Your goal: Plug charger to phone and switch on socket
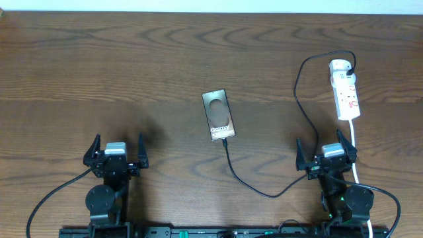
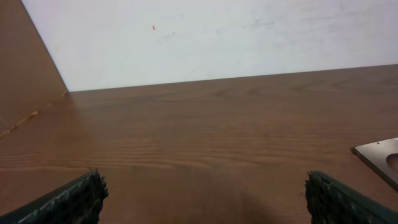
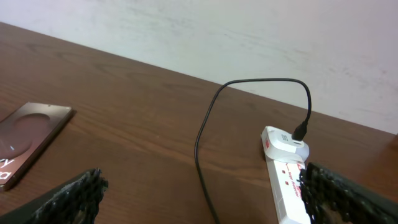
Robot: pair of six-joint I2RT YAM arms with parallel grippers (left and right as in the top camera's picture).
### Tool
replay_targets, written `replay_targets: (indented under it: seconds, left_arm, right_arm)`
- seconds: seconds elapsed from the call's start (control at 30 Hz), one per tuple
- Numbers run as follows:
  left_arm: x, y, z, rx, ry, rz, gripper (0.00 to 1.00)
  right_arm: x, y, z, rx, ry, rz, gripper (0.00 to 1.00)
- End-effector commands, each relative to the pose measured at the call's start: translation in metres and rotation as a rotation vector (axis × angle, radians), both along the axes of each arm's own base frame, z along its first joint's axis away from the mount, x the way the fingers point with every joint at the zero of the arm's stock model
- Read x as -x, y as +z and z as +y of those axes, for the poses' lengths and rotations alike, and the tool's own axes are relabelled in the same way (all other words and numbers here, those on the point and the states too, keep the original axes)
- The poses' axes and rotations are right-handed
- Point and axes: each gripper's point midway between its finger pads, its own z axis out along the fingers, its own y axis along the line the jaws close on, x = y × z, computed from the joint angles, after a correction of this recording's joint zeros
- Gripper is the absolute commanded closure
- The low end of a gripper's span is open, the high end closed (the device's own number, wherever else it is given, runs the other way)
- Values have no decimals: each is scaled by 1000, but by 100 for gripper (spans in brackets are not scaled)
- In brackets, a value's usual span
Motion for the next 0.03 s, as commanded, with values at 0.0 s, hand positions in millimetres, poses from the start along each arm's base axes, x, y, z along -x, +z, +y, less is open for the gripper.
replay_targets:
  seconds: [0.0]
  left_arm:
    - [2,-14,2,-3,11,49,1]
  right_arm:
    - [1,0,3,1,12,-2,1]
